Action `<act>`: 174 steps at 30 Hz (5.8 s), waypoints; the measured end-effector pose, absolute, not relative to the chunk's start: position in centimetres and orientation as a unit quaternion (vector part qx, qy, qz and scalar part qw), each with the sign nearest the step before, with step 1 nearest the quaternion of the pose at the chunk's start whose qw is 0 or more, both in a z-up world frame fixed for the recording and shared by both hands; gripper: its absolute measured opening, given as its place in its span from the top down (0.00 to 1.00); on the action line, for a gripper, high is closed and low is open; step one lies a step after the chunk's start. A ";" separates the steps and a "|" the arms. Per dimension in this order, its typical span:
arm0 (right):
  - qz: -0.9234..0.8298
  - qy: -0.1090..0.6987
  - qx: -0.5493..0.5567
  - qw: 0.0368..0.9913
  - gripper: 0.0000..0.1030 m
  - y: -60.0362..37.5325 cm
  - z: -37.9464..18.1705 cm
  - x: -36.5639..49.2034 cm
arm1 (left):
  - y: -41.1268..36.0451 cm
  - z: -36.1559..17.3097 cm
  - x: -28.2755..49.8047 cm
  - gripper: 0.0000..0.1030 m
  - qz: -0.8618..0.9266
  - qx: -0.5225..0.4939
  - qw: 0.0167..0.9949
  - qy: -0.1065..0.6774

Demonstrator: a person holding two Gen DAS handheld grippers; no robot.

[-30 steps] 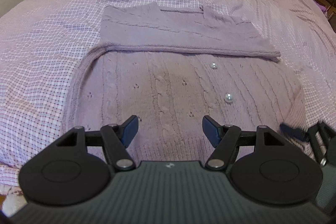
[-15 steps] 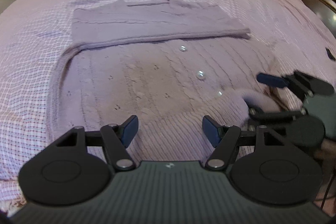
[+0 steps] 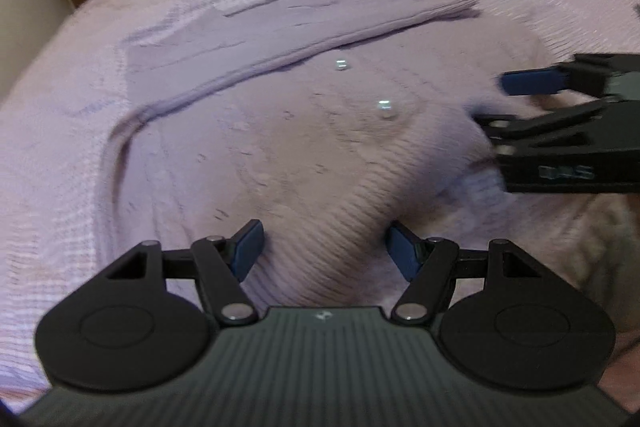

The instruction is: Fold small clothes

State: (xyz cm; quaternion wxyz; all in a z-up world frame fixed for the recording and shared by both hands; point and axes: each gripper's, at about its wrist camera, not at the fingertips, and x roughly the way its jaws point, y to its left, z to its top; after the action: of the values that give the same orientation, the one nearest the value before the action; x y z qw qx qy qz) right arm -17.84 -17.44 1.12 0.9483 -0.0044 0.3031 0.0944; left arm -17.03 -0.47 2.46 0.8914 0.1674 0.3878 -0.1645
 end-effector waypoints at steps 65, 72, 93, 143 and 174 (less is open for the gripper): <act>0.052 0.175 -0.026 0.983 0.92 -18.6 7.8 4.7 | -0.7 9.0 7.3 0.88 -0.093 0.004 0.964 0.249; 0.041 0.238 -0.035 0.970 0.92 -18.3 2.0 10.5 | -1.5 4.0 11.7 0.87 -0.088 0.030 0.952 0.293; 0.055 0.271 -0.005 0.961 0.47 -20.8 4.6 6.1 | 2.3 7.0 6.9 0.30 -0.078 -0.002 0.942 0.327; 0.082 0.229 -0.039 0.969 0.93 -21.6 7.0 4.2 | 3.9 8.8 5.4 0.88 -0.136 0.061 0.952 0.267; -0.053 0.269 -0.003 0.962 0.72 -31.8 3.2 13.8 | 12.9 6.6 14.1 0.54 -0.050 -0.010 0.946 0.321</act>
State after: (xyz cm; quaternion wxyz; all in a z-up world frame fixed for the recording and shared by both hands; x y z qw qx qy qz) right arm 13.78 -31.79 3.23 0.9617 -0.0035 0.2689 -0.0532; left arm 14.11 12.93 6.56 0.9459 -0.0103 0.3205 -0.0501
